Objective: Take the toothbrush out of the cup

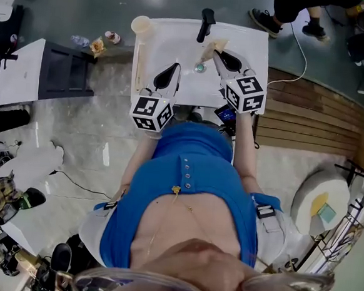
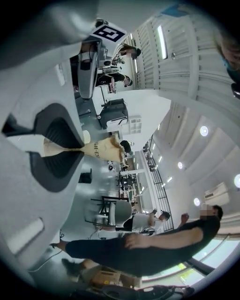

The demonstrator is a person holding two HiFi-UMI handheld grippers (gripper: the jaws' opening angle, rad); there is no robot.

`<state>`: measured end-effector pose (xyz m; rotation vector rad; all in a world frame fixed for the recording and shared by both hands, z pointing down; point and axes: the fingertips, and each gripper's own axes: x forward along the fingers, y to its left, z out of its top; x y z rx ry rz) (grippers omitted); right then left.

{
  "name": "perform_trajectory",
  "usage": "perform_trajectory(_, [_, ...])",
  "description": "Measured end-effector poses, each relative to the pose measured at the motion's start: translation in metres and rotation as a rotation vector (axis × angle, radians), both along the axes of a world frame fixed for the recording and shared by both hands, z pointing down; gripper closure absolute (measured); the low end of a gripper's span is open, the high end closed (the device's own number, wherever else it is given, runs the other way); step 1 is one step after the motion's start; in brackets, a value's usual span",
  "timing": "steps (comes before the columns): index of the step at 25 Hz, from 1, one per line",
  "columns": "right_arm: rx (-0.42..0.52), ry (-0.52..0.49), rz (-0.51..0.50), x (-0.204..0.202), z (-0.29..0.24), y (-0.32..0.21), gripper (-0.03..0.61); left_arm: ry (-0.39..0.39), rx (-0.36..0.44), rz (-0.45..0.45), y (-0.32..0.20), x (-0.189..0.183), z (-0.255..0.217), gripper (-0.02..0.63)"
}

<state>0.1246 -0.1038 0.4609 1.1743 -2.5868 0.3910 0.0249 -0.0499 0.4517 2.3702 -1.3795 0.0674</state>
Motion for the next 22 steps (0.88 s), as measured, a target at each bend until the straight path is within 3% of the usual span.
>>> perform_trajectory(22, [-0.069, 0.094, 0.184, 0.121, 0.035, 0.003, 0.557, -0.008, -0.025, 0.054, 0.000, 0.046, 0.015, 0.612])
